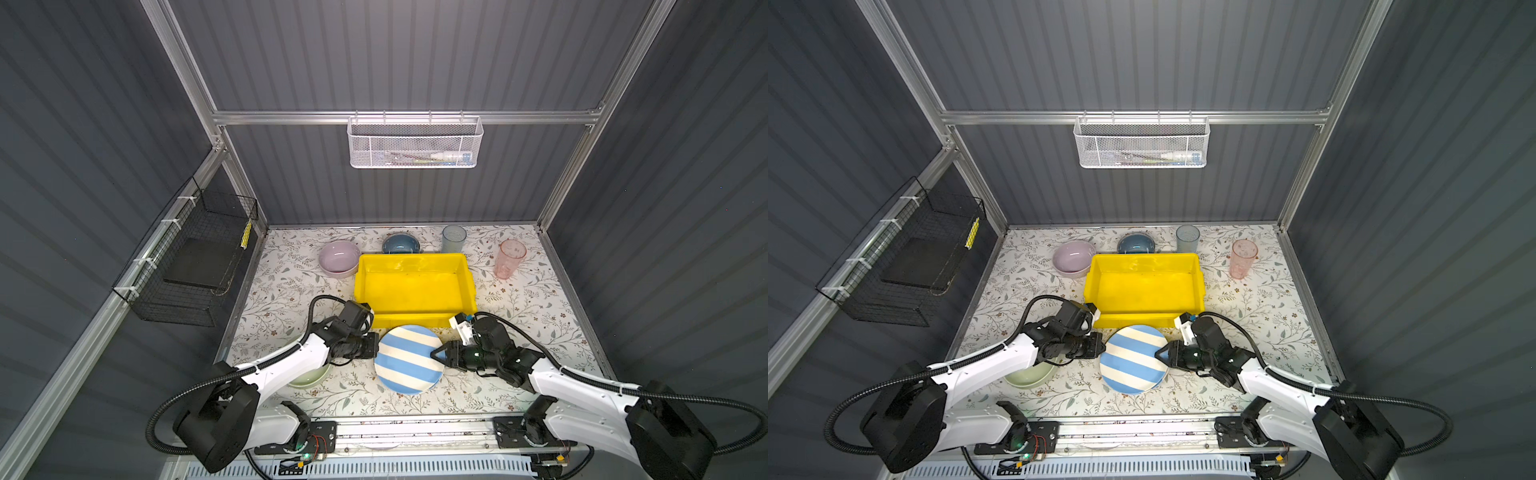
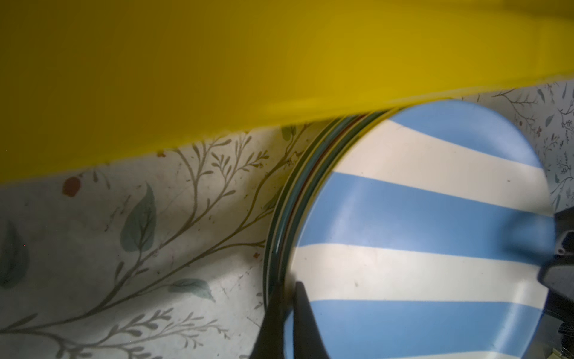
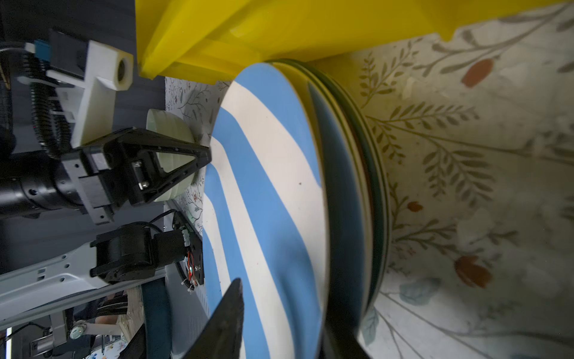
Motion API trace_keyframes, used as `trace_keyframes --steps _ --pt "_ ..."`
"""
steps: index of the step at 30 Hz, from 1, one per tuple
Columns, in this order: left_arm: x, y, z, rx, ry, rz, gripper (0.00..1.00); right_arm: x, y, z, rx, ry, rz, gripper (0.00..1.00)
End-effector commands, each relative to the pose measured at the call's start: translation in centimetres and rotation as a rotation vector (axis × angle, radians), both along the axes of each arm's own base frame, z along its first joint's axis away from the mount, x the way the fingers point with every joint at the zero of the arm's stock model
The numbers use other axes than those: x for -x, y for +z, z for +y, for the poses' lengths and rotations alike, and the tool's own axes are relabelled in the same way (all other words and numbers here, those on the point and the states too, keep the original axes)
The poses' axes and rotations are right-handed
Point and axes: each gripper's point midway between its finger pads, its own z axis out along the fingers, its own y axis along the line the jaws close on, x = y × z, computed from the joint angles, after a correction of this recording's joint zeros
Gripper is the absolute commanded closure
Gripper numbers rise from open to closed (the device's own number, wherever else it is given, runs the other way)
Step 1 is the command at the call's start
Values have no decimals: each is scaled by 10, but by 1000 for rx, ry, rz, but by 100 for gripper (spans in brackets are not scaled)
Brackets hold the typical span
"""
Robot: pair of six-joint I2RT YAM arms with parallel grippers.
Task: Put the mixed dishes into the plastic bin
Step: 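Pinch the top striped plate with the right gripper while the left steadies the stack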
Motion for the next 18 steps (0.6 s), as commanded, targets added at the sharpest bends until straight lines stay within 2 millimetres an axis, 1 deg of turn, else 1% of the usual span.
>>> trace_keyframes --steps 1,6,10,11,14,18 --pt "33 -26 10 -63 -66 117 97 5 20 11 -73 55 -42 65" --pt "31 -21 11 -68 -60 102 96 -1 13 6 -32 10 -25 73" --pt "27 -11 15 -80 -39 74 92 -2 9 5 -9 -3 -6 79" --pt "26 -8 17 -86 -34 65 90 -2 8 4 -5 -7 -3 80" --pt "21 4 24 -120 -12 38 79 -2 11 4 -3 -6 -1 83" --pt "15 25 33 -165 12 -4 68 -1 21 3 3 3 -22 87"
